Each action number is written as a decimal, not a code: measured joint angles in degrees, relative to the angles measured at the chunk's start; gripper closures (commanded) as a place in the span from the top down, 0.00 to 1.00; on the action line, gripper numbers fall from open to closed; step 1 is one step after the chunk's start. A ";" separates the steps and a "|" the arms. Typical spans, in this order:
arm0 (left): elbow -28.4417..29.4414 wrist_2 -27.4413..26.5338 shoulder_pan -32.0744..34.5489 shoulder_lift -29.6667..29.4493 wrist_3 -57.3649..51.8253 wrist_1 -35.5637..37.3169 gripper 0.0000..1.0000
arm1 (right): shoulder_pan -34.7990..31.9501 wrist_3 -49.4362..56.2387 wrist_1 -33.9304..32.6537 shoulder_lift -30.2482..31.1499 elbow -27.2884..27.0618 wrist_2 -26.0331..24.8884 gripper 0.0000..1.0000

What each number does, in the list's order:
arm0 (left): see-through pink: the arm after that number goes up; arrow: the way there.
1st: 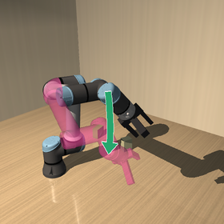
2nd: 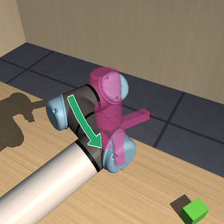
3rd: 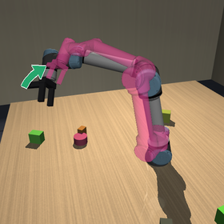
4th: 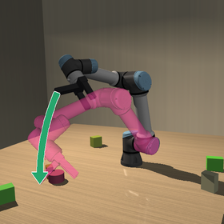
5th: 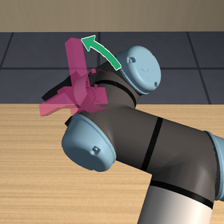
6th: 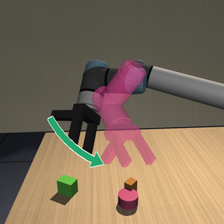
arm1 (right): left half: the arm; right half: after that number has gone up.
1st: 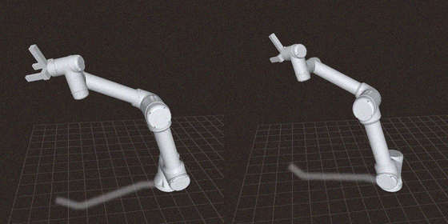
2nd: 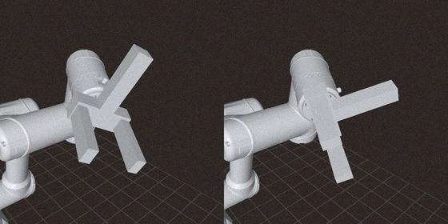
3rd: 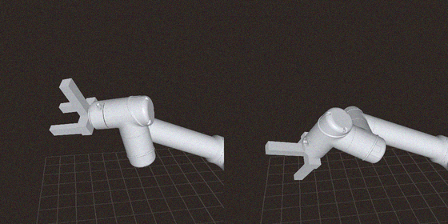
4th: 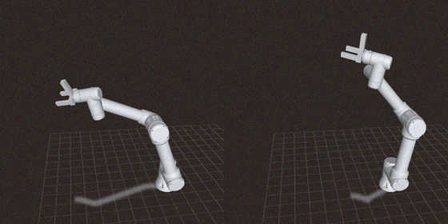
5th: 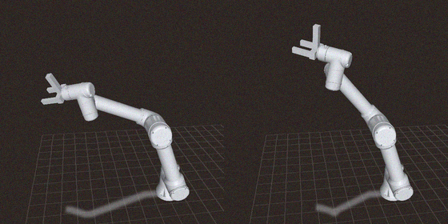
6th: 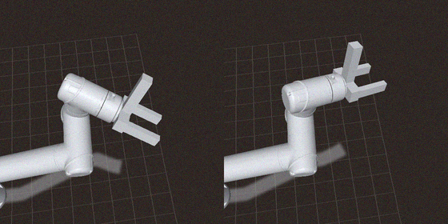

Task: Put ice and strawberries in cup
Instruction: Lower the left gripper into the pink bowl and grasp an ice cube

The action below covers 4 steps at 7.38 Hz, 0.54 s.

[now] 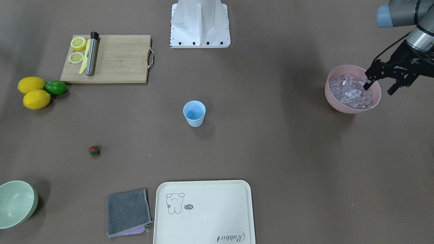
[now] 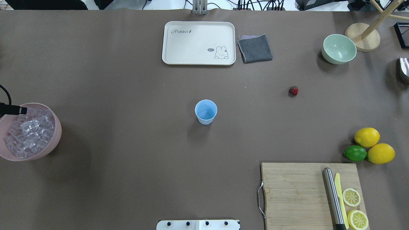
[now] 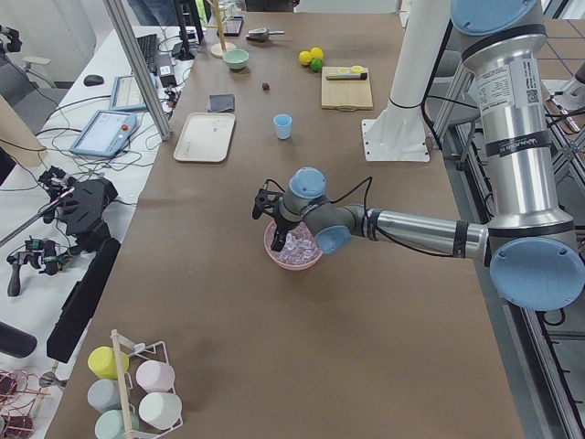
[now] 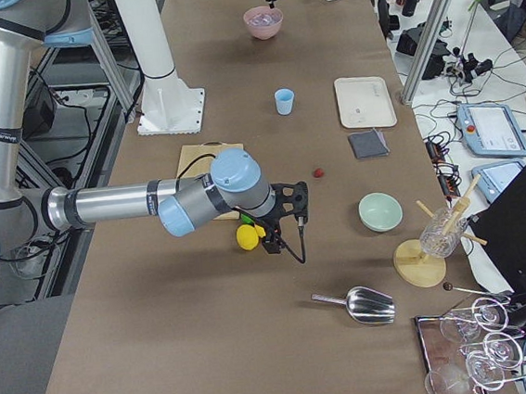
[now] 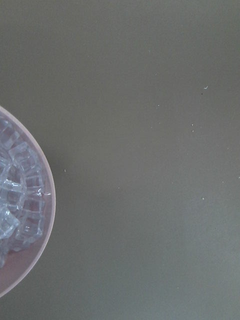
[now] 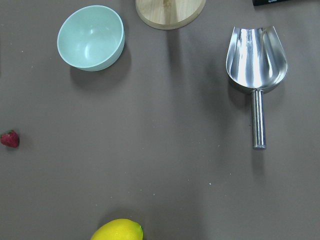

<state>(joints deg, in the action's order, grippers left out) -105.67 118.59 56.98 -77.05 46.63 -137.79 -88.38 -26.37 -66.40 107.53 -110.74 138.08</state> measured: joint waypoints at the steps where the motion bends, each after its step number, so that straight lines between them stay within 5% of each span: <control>1: -0.03 -1.21 -1.78 0.59 0.70 -0.04 0.98 | 0.06 0.05 0.01 -0.02 0.01 -0.06 1.00; 4: 0.08 -3.12 -5.23 2.03 1.60 -0.11 0.98 | 0.08 0.30 0.04 -0.03 0.07 -0.13 1.00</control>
<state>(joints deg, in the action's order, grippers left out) -105.59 115.47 51.76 -75.02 48.23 -137.90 -88.31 -26.07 -66.37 107.49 -110.67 137.95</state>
